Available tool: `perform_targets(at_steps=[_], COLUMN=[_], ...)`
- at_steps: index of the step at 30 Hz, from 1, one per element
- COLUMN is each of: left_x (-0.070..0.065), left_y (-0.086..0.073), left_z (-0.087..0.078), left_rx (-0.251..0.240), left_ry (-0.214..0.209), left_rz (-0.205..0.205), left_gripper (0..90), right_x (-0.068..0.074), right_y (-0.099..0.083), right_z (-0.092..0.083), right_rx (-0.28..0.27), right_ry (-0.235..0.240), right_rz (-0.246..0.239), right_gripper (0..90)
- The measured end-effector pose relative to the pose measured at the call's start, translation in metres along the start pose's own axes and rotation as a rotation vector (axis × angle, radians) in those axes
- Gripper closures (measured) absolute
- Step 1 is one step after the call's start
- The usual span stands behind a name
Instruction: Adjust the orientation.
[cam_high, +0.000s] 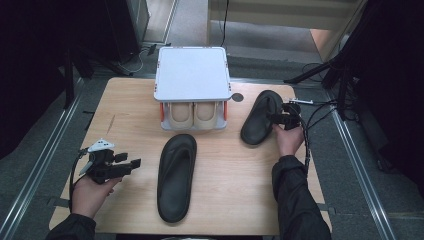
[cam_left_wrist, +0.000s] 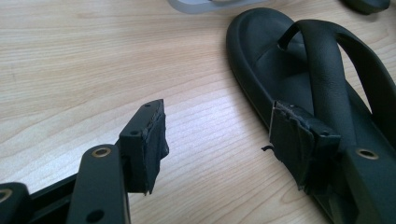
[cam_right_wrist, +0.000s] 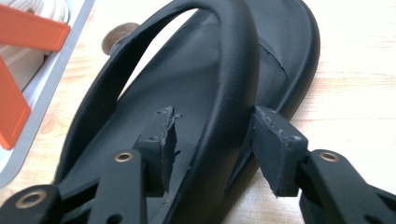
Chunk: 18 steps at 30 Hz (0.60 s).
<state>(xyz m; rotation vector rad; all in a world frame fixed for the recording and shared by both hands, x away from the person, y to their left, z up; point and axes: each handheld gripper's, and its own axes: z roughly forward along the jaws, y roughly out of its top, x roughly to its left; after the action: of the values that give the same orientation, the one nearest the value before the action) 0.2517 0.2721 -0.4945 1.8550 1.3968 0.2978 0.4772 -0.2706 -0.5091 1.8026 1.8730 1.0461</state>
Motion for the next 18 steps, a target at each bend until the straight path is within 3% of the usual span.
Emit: perform_targets(at_steps=[8, 18], left_x=[0.0000, 0.0007], left_y=[-0.0012, -0.0013], left_z=[-0.0003, -0.0008], left_rx=[0.003, 0.003], left_ry=[0.001, 0.004], left_rz=[0.007, 0.003], left_gripper=[36.8, 36.9], right_x=[0.0008, -0.0003], right_y=[0.0001, 0.0002], right_z=[0.0011, 0.0014], right_rx=[-0.008, -0.006], right_ry=[-0.034, -0.014], right_rz=[-0.005, 0.034], right_gripper=[59.9, 70.3])
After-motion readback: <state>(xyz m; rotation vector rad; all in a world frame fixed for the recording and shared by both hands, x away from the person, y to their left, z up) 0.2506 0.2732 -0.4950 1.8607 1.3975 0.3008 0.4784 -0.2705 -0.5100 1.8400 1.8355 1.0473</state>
